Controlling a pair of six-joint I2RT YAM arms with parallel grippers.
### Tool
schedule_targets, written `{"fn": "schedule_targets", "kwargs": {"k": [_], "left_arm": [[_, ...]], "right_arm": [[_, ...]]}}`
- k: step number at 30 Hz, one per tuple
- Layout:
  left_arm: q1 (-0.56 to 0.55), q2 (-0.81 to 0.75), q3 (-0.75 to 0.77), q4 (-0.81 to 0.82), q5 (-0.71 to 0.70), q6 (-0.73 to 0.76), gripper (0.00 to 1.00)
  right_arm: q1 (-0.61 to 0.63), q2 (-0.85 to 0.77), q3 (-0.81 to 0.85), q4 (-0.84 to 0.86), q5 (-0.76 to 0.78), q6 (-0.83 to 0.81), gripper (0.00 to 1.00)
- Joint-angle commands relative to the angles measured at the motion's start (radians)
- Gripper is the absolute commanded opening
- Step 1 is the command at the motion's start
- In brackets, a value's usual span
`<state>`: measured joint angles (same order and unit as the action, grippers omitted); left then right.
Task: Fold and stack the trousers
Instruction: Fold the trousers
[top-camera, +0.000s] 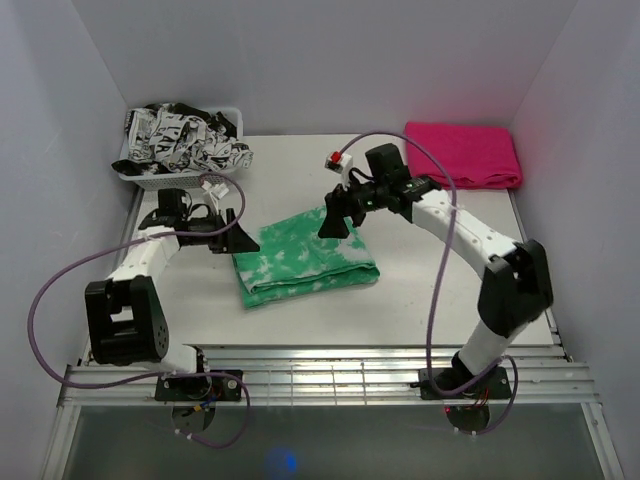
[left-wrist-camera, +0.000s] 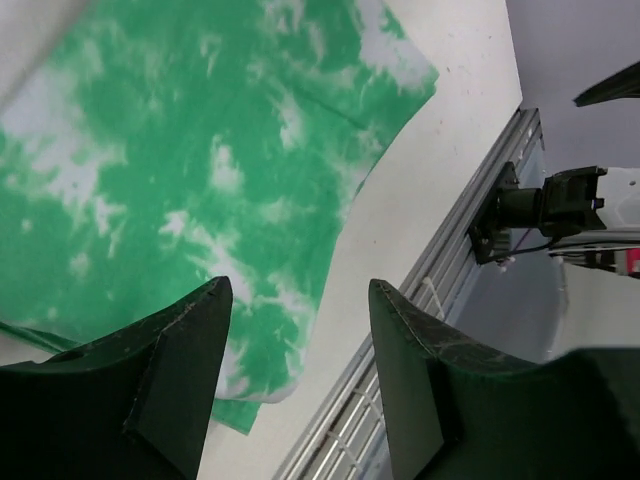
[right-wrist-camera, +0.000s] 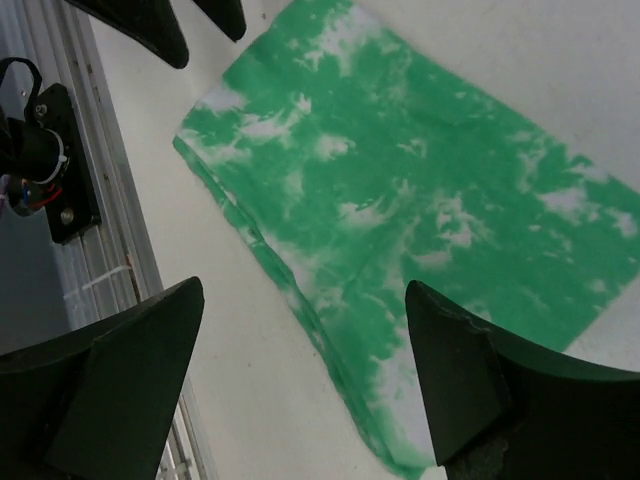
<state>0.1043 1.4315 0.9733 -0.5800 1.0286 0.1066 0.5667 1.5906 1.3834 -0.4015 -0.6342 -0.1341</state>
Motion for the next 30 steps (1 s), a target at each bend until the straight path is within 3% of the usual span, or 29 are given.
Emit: {"fn": "schedule_targets", "kwargs": {"k": [1,5,7,16,20,24,25,27,30], "left_arm": [[0.003,0.088,-0.077,0.014,0.017,-0.065,0.67],[0.002,0.165,-0.113,0.012,-0.05,-0.076,0.6],[0.003,0.204,-0.107,0.019,-0.085,-0.067,0.58],[0.0,0.506,0.08,0.141,-0.156,-0.148,0.54],[-0.008,0.57,0.157,0.158,-0.111,-0.192,0.54],[-0.008,0.436,0.142,0.143,-0.03,-0.131,0.63],[-0.017,0.332,0.137,0.143,-0.047,-0.107,0.65],[-0.04,0.229,0.143,0.135,-0.125,0.048,0.72],[-0.181,0.063,0.134,0.134,-0.237,0.305,0.78]], "right_arm": [[-0.014,0.193,0.068,-0.134,-0.176,0.008,0.83],[-0.021,0.302,0.063,-0.111,-0.206,0.033,0.81],[-0.022,0.315,-0.024,-0.033,-0.202,0.079,0.8],[-0.054,0.21,-0.374,0.164,-0.069,0.165,0.8],[-0.1,0.161,-0.322,0.15,-0.059,0.146,0.81],[-0.255,0.071,-0.283,0.05,-0.088,0.21,0.83],[-0.28,0.045,-0.302,0.049,-0.093,0.224,0.85],[-0.342,-0.021,-0.367,0.047,-0.088,0.254,0.87],[-0.431,-0.049,-0.432,0.036,-0.175,0.301,0.87]]}}
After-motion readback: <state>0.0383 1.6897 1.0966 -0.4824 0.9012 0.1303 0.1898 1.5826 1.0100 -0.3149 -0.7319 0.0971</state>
